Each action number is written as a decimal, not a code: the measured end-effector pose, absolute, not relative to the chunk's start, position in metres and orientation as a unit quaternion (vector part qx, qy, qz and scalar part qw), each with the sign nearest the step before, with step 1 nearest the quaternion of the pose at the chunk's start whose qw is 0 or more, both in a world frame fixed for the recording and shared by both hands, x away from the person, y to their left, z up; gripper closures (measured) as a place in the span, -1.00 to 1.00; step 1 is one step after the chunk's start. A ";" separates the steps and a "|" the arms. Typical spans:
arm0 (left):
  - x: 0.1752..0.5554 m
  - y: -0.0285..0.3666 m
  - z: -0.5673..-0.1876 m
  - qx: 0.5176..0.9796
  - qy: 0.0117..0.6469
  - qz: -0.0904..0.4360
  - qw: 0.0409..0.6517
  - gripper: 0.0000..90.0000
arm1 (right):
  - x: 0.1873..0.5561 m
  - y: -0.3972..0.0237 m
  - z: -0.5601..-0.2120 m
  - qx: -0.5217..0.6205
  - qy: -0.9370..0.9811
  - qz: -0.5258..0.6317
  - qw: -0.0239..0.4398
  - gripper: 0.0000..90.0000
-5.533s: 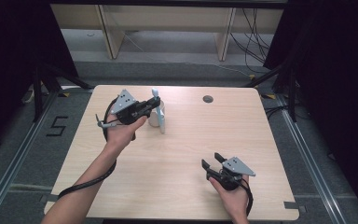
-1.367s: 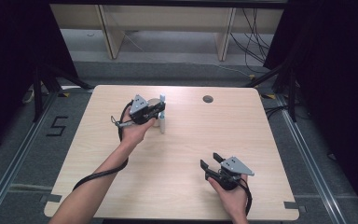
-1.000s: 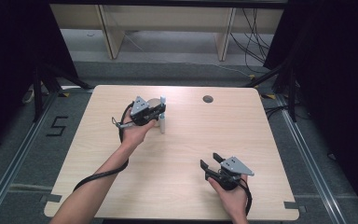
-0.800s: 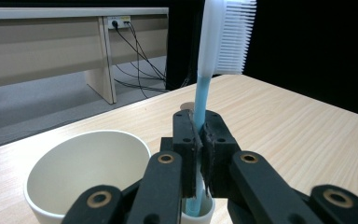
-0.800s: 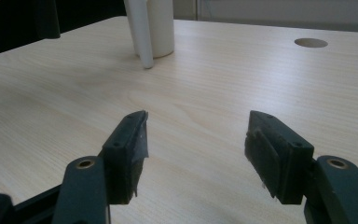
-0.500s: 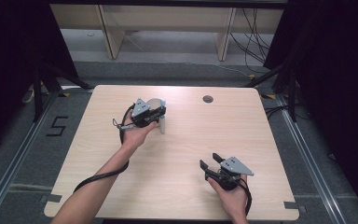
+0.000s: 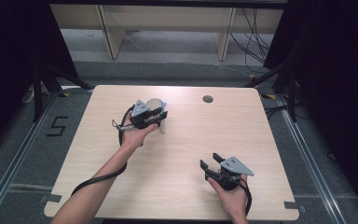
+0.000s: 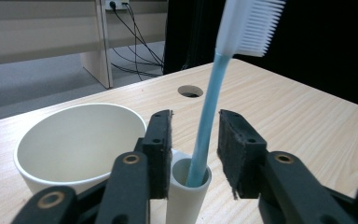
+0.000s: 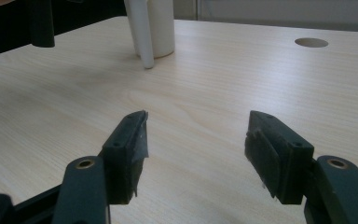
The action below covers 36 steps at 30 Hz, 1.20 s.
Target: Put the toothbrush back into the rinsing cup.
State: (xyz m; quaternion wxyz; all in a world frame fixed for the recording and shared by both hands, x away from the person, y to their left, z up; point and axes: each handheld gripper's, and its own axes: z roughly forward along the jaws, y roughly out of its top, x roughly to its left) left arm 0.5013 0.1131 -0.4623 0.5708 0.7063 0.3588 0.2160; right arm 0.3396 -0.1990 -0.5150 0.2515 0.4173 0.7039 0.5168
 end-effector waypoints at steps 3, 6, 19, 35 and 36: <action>0.499 0.113 -0.460 0.708 0.356 0.218 0.570 0.21 | 0.339 -0.199 -0.515 0.417 0.705 0.513 0.256 -0.12; 0.495 0.114 -0.458 0.710 0.361 0.218 0.563 0.05 | 0.340 -0.199 -0.515 0.416 0.701 0.516 0.262 -0.12; 0.478 0.123 -0.451 0.731 0.351 0.222 0.541 -0.23 | 0.340 -0.198 -0.514 0.416 0.701 0.521 0.254 -0.12; 0.445 0.153 -0.456 0.739 0.362 0.216 0.525 -0.30 | 0.340 -0.199 -0.514 0.419 0.703 0.515 0.254 -0.12; 0.443 0.156 -0.457 0.738 0.364 0.216 0.525 -0.30 | 0.340 -0.199 -0.514 0.419 0.703 0.515 0.254 -0.12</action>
